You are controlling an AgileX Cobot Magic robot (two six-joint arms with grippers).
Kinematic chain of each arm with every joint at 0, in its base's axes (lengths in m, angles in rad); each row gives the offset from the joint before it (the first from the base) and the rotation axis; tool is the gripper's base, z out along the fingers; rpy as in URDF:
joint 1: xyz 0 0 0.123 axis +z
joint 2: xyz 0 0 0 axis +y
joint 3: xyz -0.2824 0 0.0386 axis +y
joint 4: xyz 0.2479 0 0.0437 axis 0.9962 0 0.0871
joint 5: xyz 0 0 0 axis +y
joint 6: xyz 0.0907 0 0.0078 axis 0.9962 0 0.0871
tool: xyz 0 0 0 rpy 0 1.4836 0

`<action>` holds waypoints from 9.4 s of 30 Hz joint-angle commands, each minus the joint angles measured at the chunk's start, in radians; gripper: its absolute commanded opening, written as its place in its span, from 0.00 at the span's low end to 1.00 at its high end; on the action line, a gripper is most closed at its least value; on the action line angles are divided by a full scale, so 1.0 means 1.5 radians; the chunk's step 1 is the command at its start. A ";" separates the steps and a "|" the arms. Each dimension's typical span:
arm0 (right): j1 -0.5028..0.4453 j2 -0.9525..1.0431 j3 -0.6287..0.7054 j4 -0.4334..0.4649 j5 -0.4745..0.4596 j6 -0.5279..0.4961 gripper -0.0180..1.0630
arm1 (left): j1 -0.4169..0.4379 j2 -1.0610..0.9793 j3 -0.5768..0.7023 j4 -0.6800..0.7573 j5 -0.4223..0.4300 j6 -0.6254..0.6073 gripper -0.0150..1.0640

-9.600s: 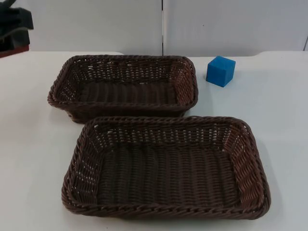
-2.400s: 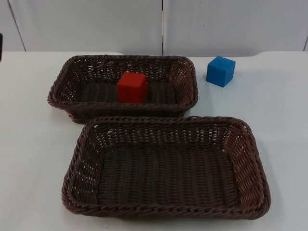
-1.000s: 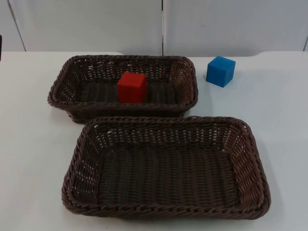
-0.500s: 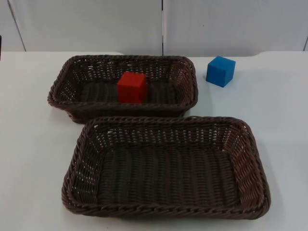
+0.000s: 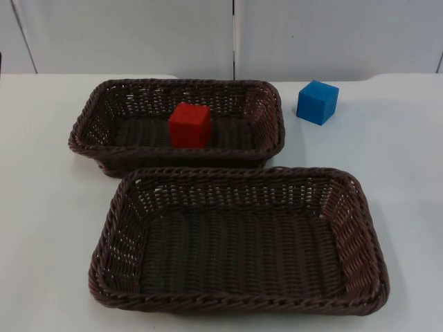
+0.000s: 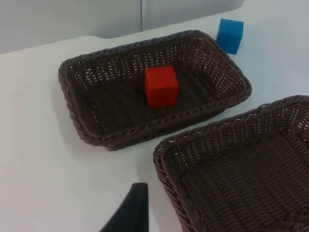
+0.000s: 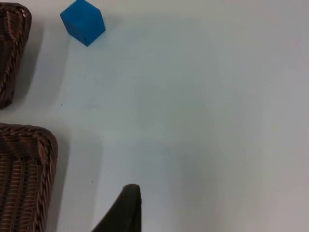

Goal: Pick up one cube with the left hand and place it into the upper basket. Pick up one cube with the right hand and place it into the lower basket.

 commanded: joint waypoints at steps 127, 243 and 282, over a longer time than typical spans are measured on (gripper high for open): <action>0.141 0.819 -0.694 0.059 0.044 -0.249 0.02 | -0.001 -0.003 0.003 0.064 0.031 0.000 0.93; 0.509 0.559 -0.100 0.096 -0.345 -0.197 0.02 | -0.001 -0.003 0.003 0.049 0.030 0.000 0.93; 0.509 0.691 -0.101 0.114 -0.394 -0.196 0.66 | -0.001 -0.003 0.003 0.051 0.030 0.000 0.93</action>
